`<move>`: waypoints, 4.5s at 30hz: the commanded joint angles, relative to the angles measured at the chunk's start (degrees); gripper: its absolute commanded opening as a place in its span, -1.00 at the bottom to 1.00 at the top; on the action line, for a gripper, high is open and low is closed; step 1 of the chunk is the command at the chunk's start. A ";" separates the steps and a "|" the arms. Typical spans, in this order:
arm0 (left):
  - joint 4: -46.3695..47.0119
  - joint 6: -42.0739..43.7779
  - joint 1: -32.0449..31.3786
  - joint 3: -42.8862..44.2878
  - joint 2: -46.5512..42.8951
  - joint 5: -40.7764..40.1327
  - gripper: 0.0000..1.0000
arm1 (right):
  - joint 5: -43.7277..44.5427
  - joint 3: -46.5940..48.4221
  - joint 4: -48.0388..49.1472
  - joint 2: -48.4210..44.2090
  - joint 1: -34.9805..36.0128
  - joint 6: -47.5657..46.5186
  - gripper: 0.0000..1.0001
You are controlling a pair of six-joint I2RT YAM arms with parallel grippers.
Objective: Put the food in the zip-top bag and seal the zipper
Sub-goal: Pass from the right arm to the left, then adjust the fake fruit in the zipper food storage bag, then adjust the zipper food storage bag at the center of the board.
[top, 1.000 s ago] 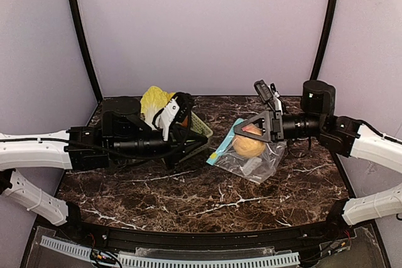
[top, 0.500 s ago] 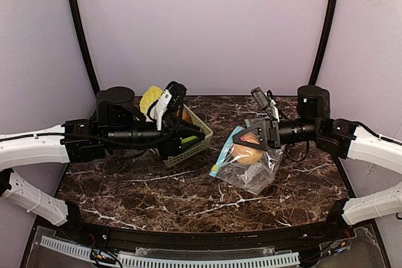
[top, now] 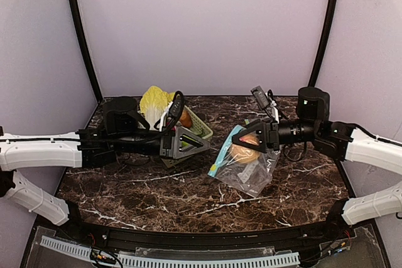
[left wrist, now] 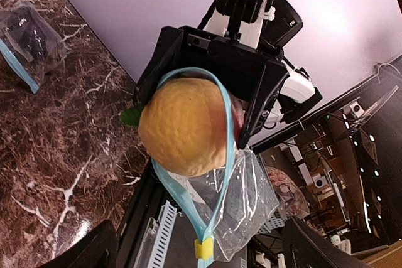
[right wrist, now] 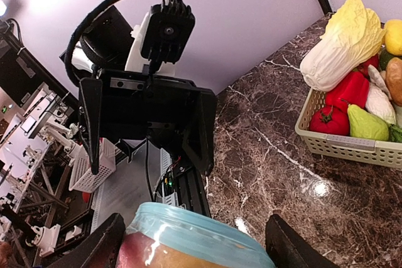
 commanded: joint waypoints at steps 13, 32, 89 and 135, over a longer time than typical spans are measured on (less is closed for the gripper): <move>16.33 -12.82 -0.37 -1.44 8.85 14.83 -0.18 | -1.58 2.08 8.10 3.76 -0.02 -1.73 0.43; -24.78 27.80 -0.59 7.41 2.24 -6.67 -0.99 | 7.67 -1.26 4.23 3.04 -0.02 -5.92 0.97; -26.17 53.93 -17.30 2.32 10.92 -51.88 -0.99 | 28.67 11.37 -26.65 32.34 8.59 6.51 0.71; -38.95 40.58 -15.54 9.87 11.31 -41.91 -0.99 | 37.91 10.66 -27.47 17.29 6.48 3.53 -1.00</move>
